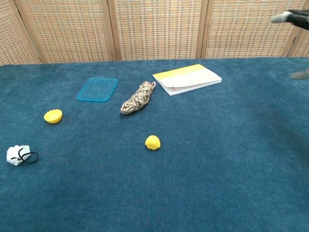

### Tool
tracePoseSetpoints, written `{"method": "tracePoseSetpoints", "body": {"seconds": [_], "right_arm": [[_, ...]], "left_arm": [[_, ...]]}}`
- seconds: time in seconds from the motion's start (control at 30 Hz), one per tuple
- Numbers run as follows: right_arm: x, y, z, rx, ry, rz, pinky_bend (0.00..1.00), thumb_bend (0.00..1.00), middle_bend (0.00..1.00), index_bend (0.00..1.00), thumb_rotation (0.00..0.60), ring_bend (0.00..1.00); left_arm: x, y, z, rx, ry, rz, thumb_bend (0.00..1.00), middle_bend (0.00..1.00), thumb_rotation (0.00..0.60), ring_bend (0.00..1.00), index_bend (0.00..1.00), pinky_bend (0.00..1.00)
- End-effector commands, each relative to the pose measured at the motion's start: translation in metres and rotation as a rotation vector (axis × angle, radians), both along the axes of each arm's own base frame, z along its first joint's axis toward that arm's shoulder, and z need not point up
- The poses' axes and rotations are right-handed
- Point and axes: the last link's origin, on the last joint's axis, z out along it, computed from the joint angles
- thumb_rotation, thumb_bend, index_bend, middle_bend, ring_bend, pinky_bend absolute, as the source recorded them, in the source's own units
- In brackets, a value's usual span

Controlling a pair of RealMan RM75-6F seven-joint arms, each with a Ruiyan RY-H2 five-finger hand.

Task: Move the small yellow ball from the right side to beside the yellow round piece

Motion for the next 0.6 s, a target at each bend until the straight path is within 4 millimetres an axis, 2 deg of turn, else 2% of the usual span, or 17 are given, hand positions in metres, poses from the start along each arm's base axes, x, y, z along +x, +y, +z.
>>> {"method": "tracePoseSetpoints", "body": {"seconds": [0.03,0.13,0.23,0.4,0.6], "right_arm": [[-0.064,0.065,0.028,-0.039,-0.054,-0.130,0.00,0.00,0.00,0.00,0.600,0.00],[-0.073,0.088,0.027,-0.032,-0.083,-0.145,0.00,0.00,0.00,0.00,0.600,0.00],[-0.076,0.099,0.025,-0.030,-0.093,-0.155,0.00,0.00,0.00,0.00,0.600,0.00],[-0.077,0.115,0.024,-0.018,-0.114,-0.186,0.00,0.00,0.00,0.00,0.600,0.00],[-0.074,0.122,0.024,-0.011,-0.075,-0.182,0.00,0.00,0.00,0.00,0.600,0.00]], "left_arm": [[0.021,0.021,-0.005,-0.072,-0.046,-0.096,0.00,0.00,0.600,0.00,0.00,0.00],[0.037,0.036,-0.011,-0.096,-0.017,-0.157,0.00,0.00,0.600,0.00,0.00,0.00],[0.053,0.045,-0.019,-0.110,0.001,-0.210,0.00,0.00,0.600,0.00,0.00,0.00],[0.095,0.059,-0.048,-0.205,0.043,-0.317,0.00,0.00,0.600,0.00,0.01,0.00],[0.131,0.078,-0.085,-0.316,0.099,-0.366,0.00,0.00,0.600,0.00,0.17,0.00]]}}
